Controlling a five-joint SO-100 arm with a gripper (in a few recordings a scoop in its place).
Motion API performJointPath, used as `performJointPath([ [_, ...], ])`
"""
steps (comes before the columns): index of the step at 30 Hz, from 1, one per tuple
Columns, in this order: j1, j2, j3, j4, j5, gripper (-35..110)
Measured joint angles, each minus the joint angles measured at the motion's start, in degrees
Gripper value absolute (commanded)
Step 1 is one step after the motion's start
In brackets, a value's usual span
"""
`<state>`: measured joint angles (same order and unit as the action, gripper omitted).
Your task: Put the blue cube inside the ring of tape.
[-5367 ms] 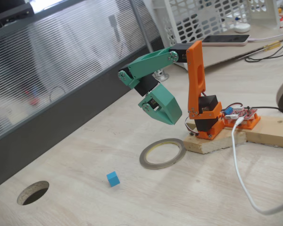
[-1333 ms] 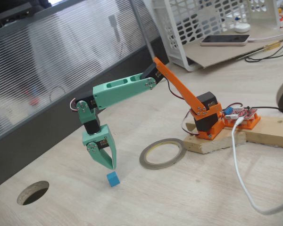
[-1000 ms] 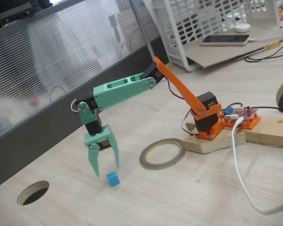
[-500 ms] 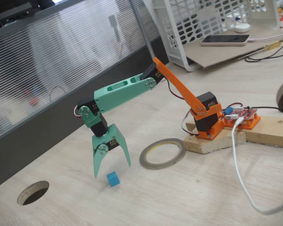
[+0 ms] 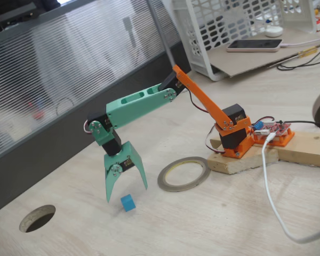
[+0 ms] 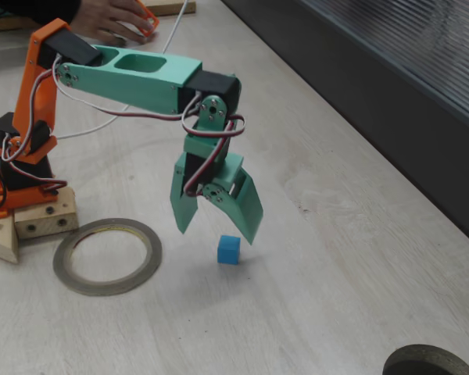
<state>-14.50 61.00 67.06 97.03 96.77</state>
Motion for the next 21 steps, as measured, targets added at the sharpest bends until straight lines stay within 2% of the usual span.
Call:
performJointPath([
  [13,0.00,-2.20,0.00,-3.60,0.09,73],
  [21,0.00,-2.20,0.00,-3.60,0.09,47],
])
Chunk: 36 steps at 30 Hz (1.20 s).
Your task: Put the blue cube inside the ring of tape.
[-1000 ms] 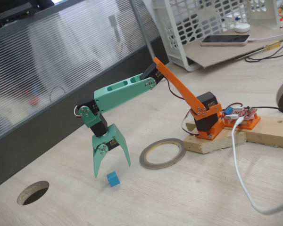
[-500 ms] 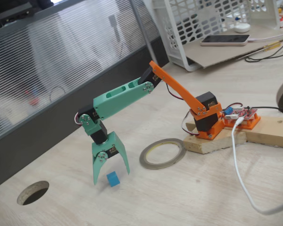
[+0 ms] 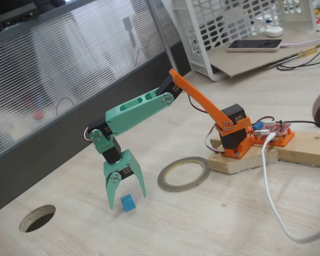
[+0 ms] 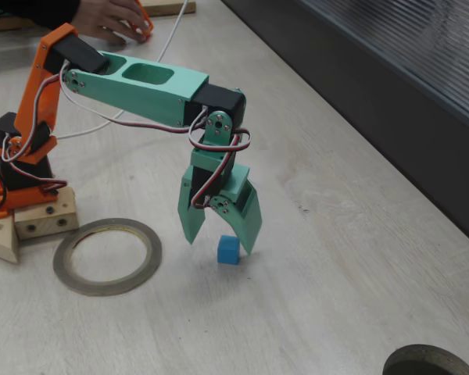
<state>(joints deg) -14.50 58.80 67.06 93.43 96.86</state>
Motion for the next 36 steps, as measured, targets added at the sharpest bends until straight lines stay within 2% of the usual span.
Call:
performJointPath([
  [7,0.00,0.00,-0.35,0.00,0.00,35],
  [18,3.87,0.00,-3.43,0.00,0.00,35],
  [36,4.13,0.00,-3.34,0.00,0.00,35],
])
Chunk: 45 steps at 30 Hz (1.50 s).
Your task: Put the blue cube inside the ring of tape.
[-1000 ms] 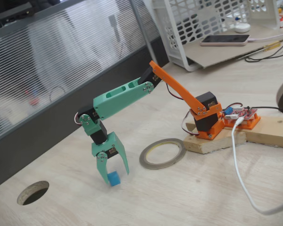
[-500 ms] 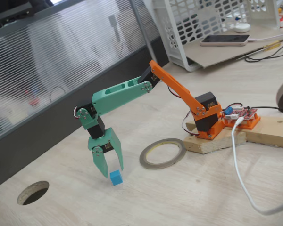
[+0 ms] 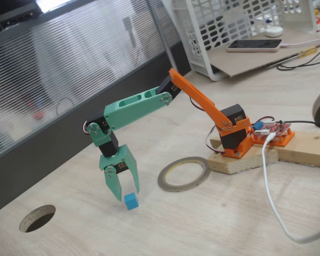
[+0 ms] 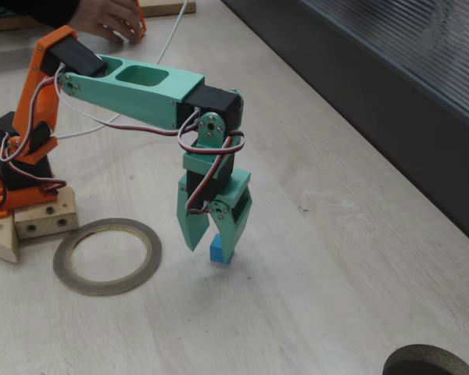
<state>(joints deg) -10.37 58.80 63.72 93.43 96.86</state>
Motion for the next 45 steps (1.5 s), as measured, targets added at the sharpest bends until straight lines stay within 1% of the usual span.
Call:
performJointPath([
  [3,-0.18,0.00,0.00,0.00,0.00,30],
  [9,-0.18,0.00,-0.26,0.00,0.00,8],
  [12,-0.26,0.00,-0.26,-0.62,0.00,3],
  [18,-0.18,0.00,-0.26,-3.87,0.00,2],
  [45,-0.18,0.00,-0.18,-3.87,-0.09,3],
])
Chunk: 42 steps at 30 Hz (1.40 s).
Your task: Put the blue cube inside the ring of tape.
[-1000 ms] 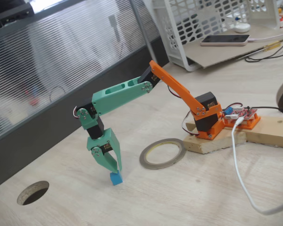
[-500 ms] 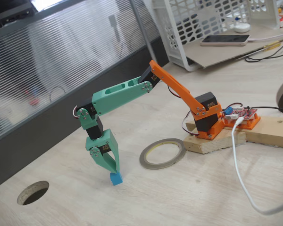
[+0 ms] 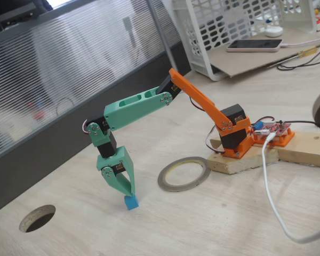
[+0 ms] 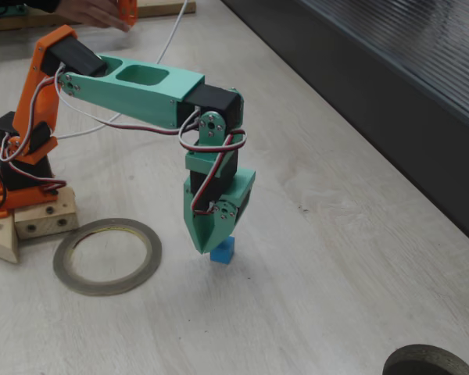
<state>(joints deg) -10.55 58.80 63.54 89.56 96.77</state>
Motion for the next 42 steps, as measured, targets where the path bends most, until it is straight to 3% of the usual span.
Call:
performJointPath([
  [6,0.00,0.00,0.00,0.09,-0.18,6],
  [15,0.00,0.00,0.00,0.09,-0.35,44],
  [19,0.00,0.00,0.00,0.09,-0.09,52],
  [42,0.00,0.00,8.44,-0.35,0.00,53],
])
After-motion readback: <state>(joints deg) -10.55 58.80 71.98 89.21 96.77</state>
